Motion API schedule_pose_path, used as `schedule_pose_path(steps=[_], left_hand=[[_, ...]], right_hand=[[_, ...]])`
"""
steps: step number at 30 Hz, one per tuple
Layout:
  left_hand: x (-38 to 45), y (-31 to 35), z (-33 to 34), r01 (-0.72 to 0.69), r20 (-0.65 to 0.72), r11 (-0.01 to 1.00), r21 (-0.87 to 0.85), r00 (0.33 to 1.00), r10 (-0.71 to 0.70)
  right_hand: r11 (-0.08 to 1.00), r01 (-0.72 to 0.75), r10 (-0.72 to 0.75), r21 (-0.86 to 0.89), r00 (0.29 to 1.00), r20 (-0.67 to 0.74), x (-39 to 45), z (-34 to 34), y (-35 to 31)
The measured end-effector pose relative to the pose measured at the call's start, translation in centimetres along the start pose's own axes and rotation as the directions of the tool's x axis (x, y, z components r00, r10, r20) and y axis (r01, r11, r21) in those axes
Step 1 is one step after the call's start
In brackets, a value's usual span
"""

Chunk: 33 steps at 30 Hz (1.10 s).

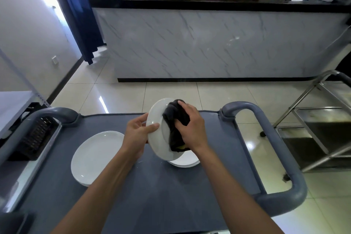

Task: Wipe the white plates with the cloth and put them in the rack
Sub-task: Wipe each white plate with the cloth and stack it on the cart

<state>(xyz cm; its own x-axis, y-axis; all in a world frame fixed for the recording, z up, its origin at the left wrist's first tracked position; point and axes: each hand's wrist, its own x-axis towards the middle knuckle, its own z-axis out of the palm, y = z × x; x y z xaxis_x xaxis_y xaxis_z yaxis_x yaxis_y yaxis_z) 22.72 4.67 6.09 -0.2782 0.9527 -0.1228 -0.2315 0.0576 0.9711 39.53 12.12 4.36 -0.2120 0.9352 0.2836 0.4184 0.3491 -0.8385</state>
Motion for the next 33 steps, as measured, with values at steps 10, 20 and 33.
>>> schedule_pose_path(steps=[10, 20, 33], left_hand=[[2.0, -0.9, 2.4, -0.306, 0.120, 0.768, 0.563, 0.949, 0.290], [3.8, -4.0, 3.3, -0.645, 0.577, 0.033, 0.763, 0.704, 0.415], [4.2, -8.3, 3.7, -0.769, 0.779, -0.160, 0.618, 0.572, 0.257]], right_hand=[[0.989, -0.133, 0.141, 0.067, 0.983, -0.116, -1.8, -4.6, 1.3], [0.979, -0.203, 0.195, -0.004, 0.943, -0.269, -3.7, -8.5, 3.9], [0.958, -0.288, 0.277, 0.006, 0.912, -0.303, -5.9, -10.1, 5.5]])
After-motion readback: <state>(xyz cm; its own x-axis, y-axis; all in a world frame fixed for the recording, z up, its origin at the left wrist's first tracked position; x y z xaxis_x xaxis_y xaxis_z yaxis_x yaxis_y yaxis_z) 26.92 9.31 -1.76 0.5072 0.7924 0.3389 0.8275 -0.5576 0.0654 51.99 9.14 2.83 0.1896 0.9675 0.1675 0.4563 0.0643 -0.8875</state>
